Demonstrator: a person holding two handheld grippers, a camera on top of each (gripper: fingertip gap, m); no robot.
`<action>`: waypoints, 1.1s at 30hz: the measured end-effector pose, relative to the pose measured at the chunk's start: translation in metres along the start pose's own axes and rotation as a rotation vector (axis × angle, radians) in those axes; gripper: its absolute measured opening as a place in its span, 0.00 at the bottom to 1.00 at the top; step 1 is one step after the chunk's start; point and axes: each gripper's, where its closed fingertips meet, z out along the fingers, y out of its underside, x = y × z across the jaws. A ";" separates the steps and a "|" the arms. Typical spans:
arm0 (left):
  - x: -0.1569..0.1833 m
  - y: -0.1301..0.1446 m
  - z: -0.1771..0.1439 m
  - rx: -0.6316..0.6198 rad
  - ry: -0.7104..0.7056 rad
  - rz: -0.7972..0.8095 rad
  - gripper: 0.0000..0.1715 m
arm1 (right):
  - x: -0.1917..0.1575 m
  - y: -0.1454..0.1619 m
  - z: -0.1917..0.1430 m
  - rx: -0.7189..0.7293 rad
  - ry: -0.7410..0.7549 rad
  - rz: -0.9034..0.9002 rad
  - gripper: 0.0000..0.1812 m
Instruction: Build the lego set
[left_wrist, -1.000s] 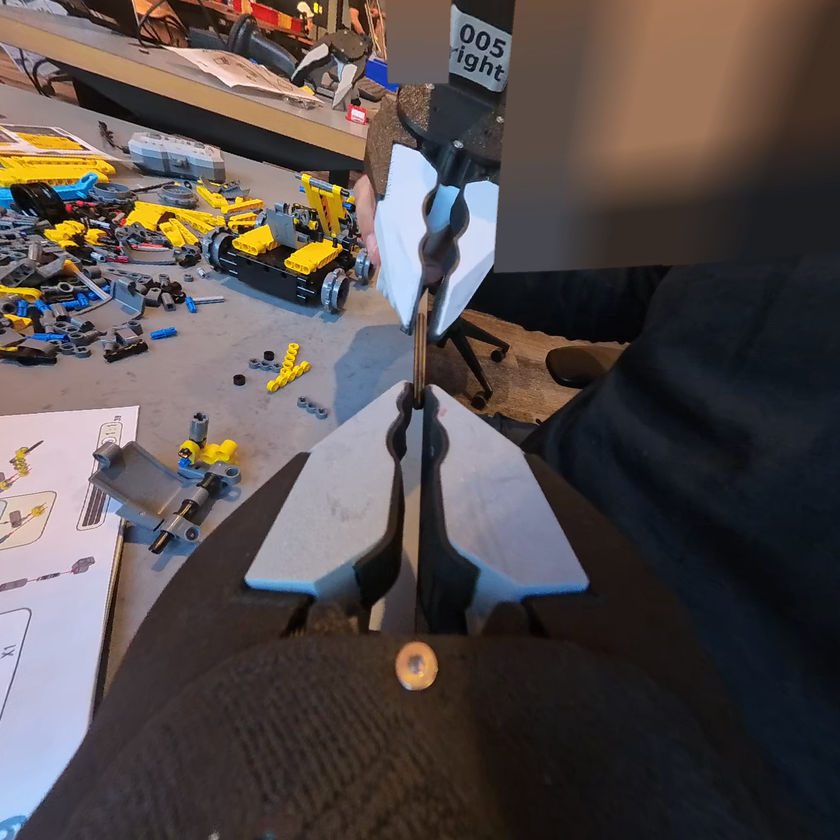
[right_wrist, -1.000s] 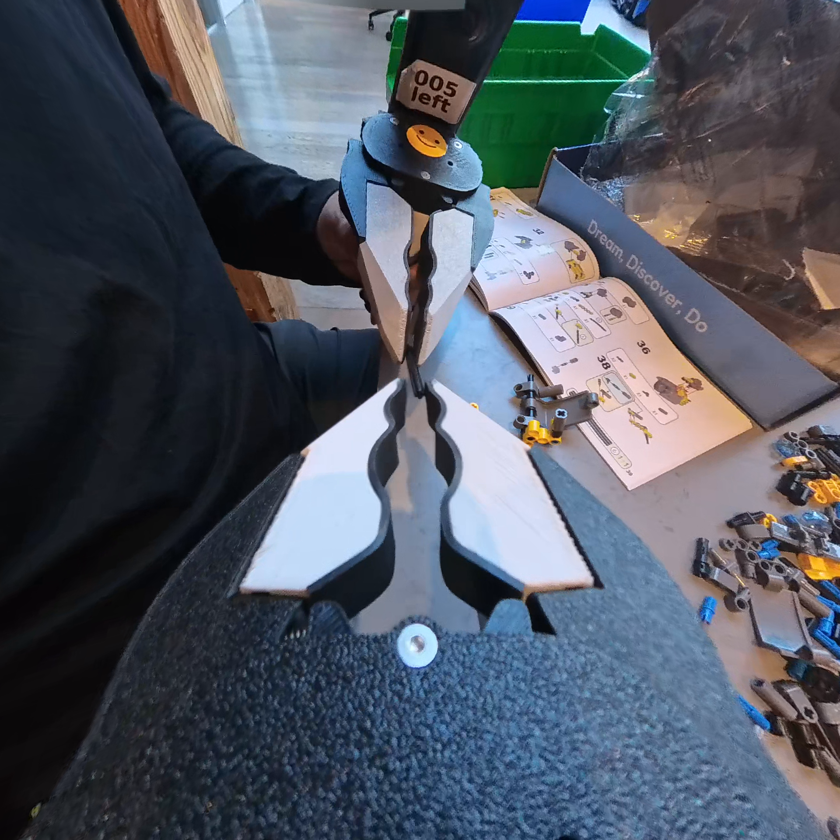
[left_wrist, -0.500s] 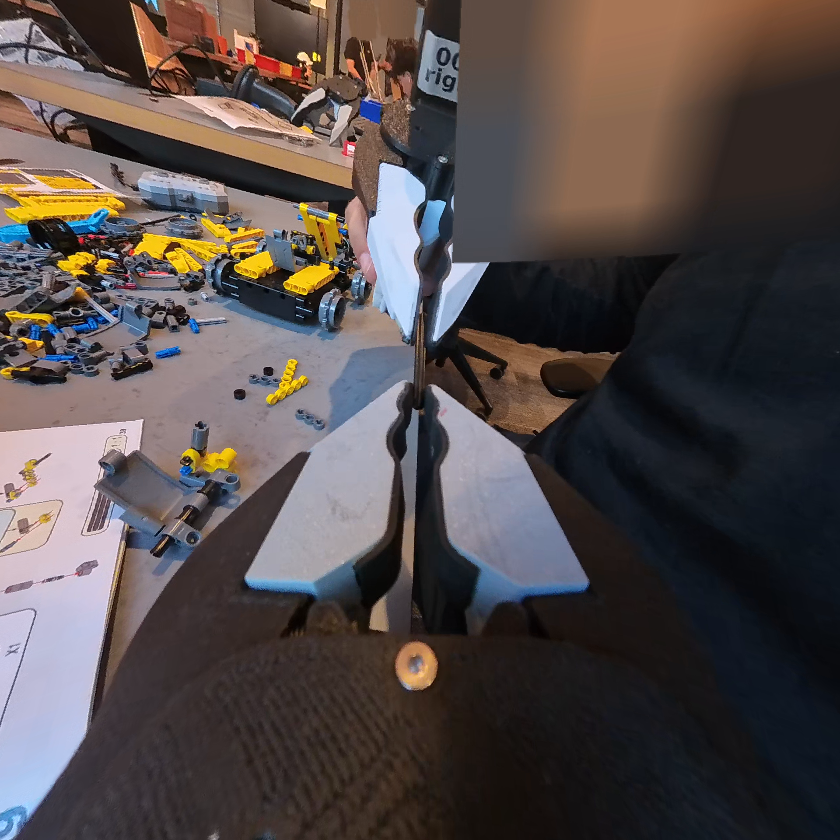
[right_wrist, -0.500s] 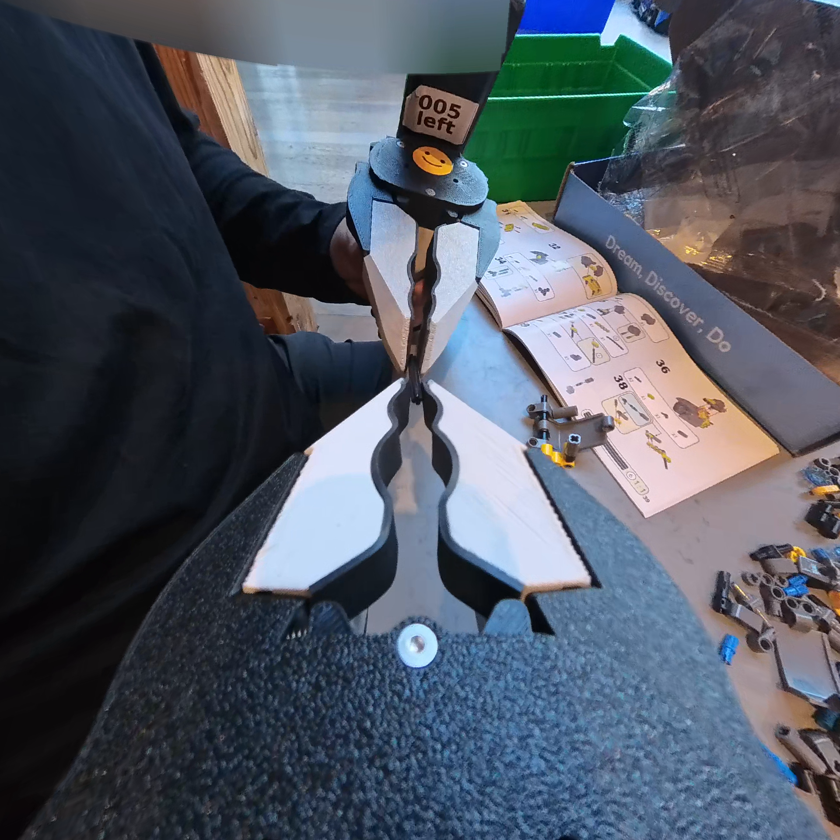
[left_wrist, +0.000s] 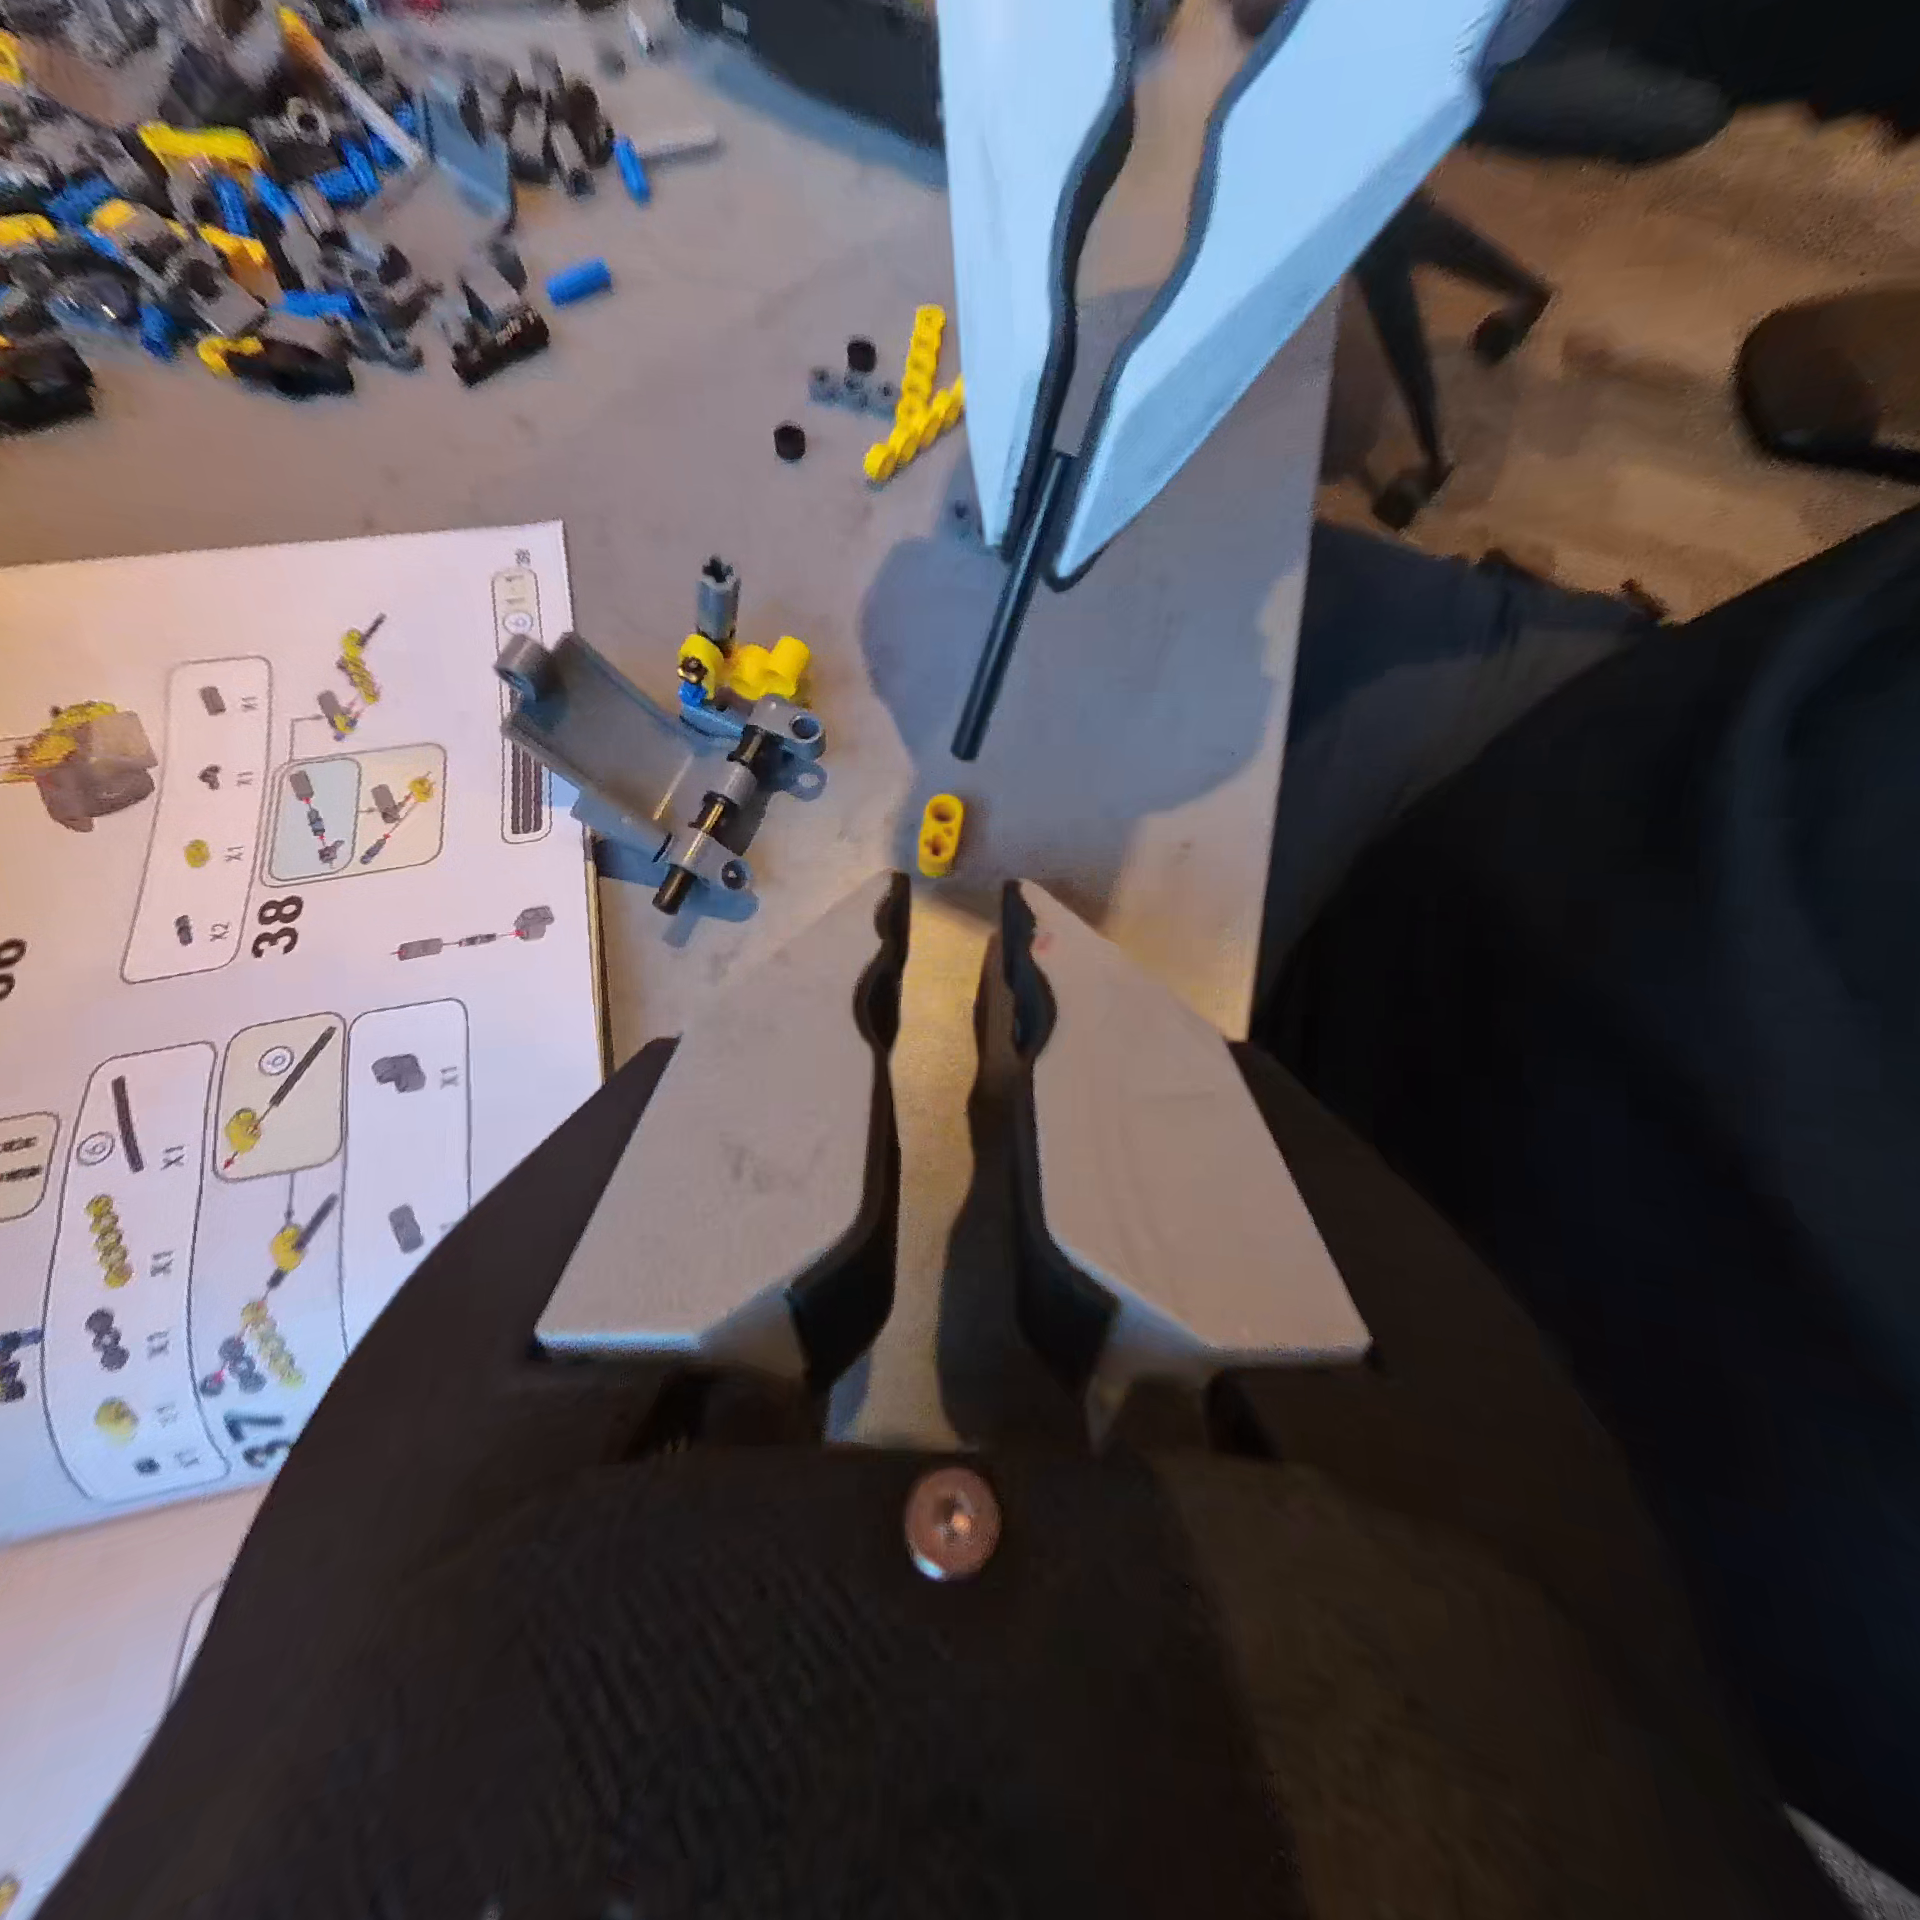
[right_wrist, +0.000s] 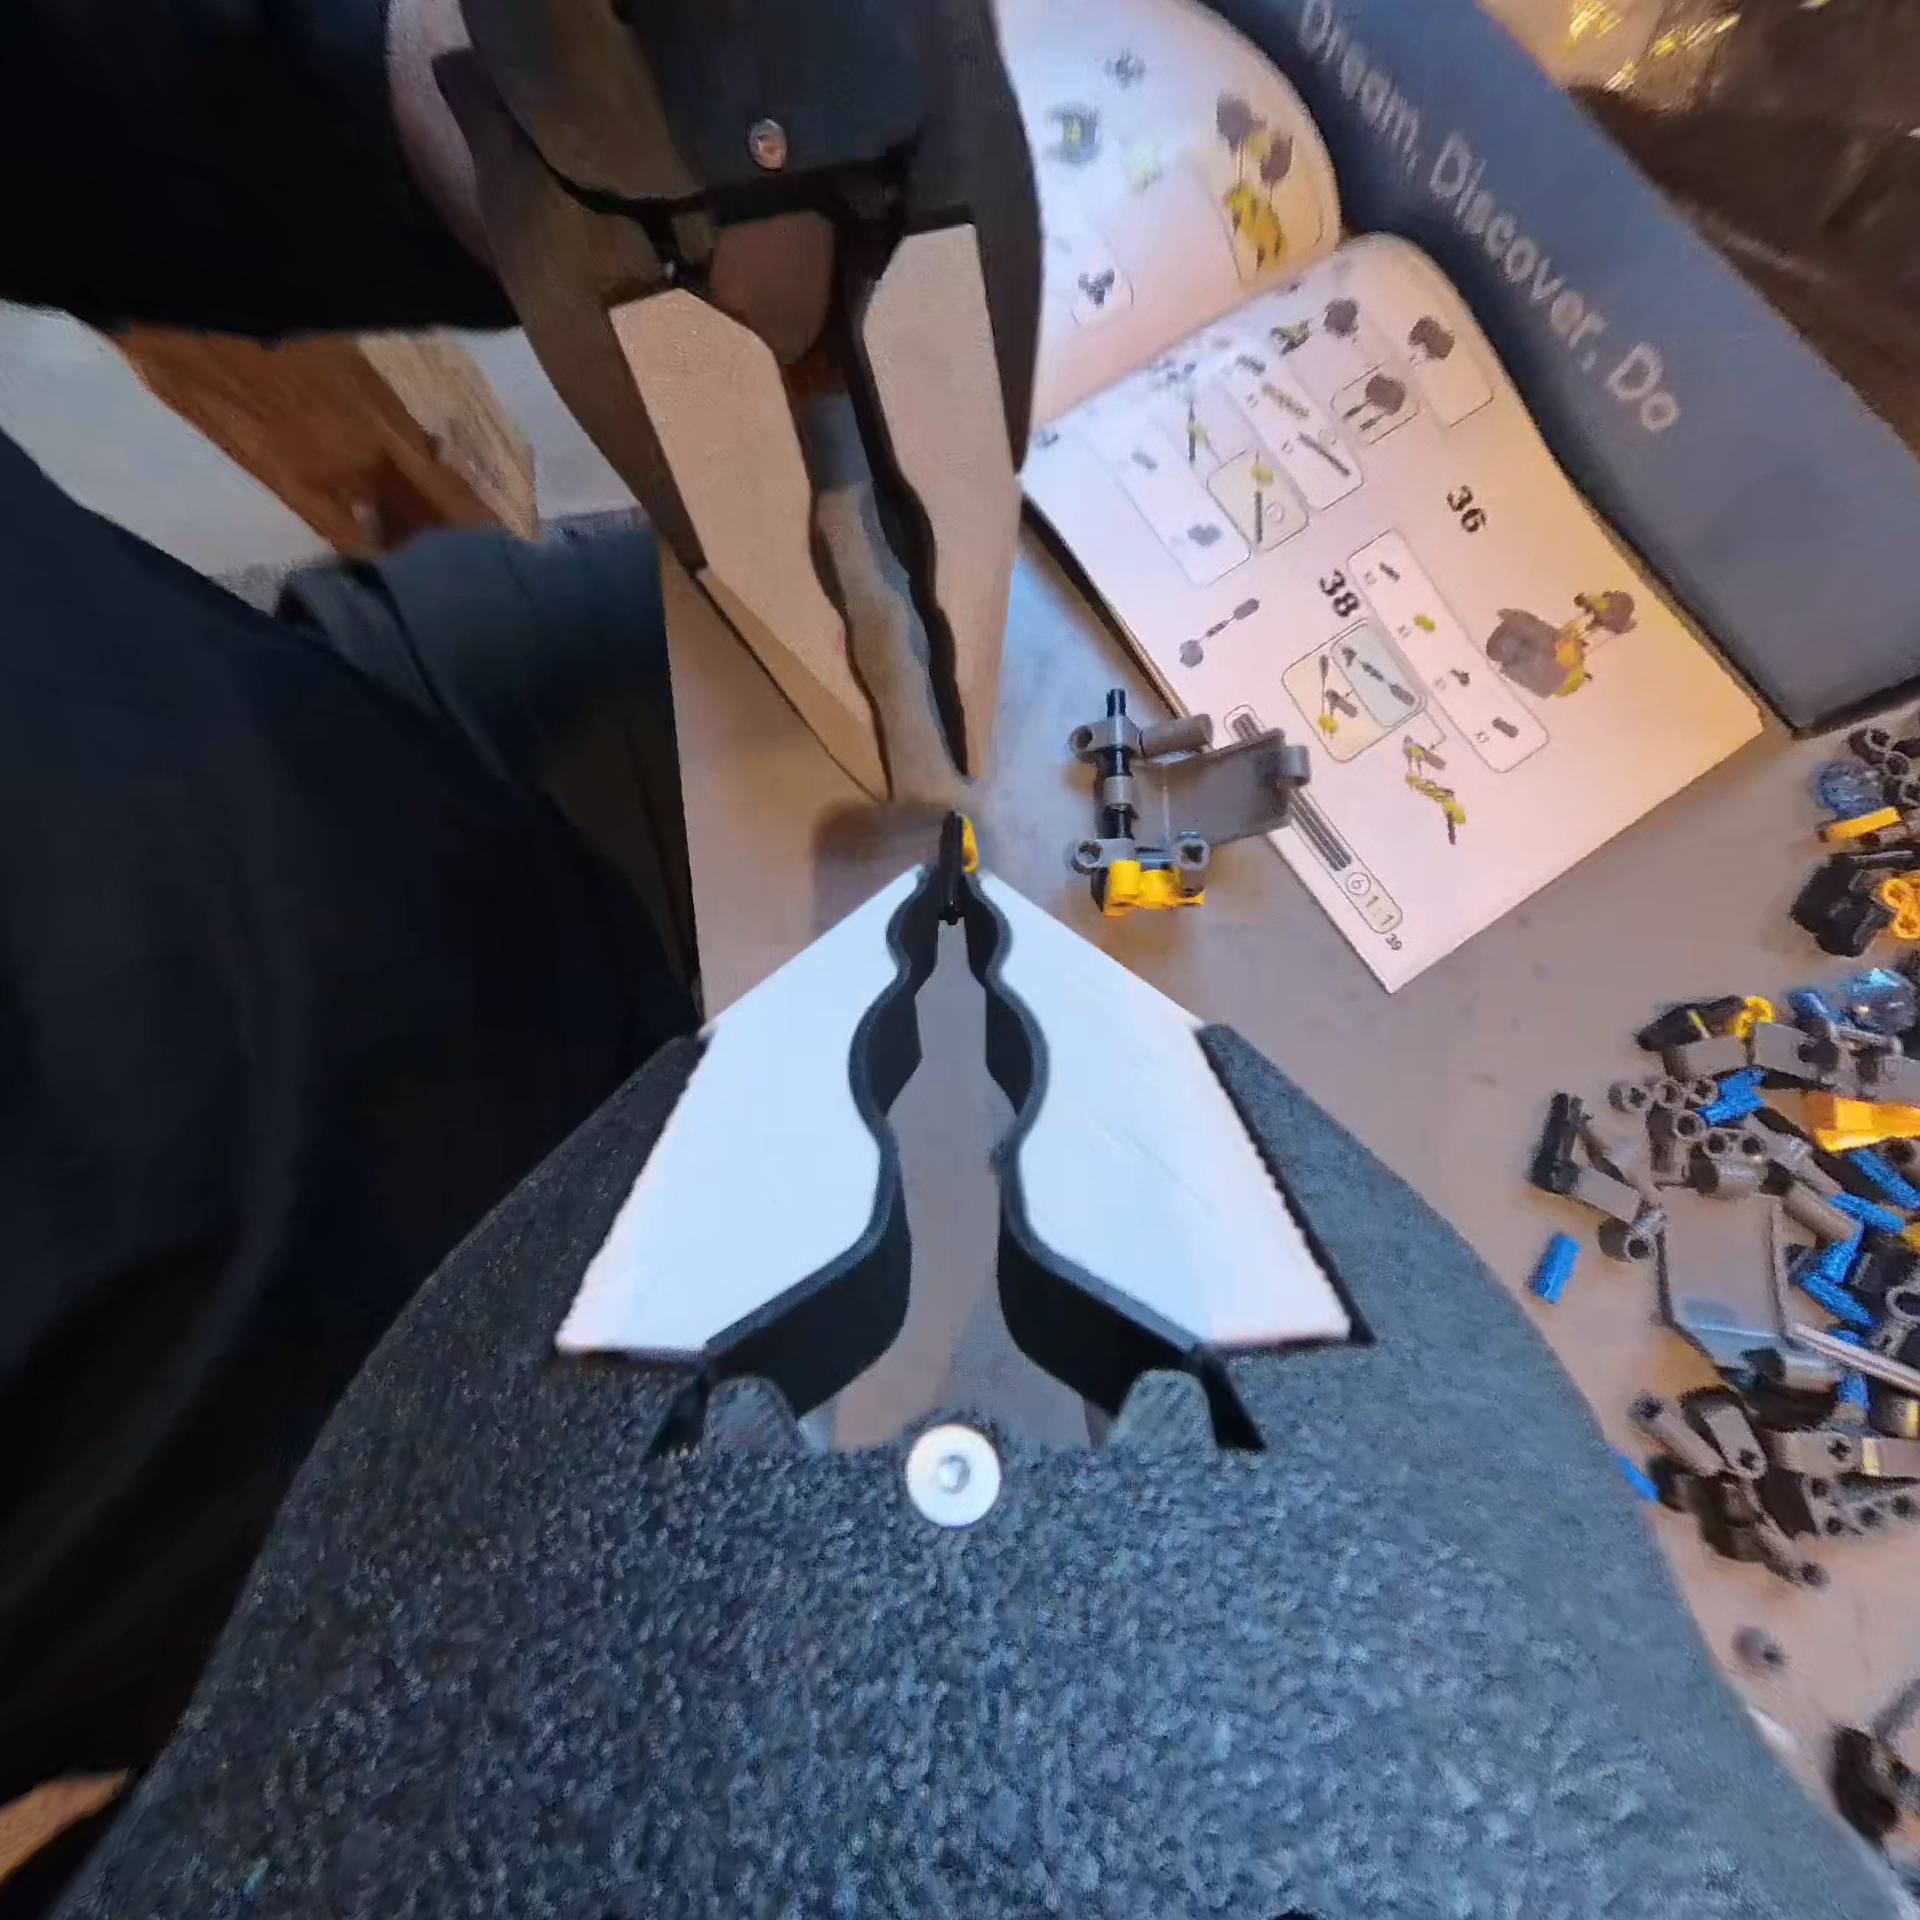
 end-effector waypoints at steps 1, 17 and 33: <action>-0.002 0.003 0.005 -0.035 -0.014 0.005 0.09 | -0.001 0.002 0.003 -0.042 -0.003 -0.017 0.02; 0.000 -0.003 0.015 -0.045 -0.043 0.031 0.07 | 0.002 0.005 0.010 -0.244 -0.025 -0.133 0.02; 0.006 -0.032 0.006 0.161 0.022 -0.008 0.02 | -0.003 -0.018 0.009 -0.045 -0.103 0.016 0.02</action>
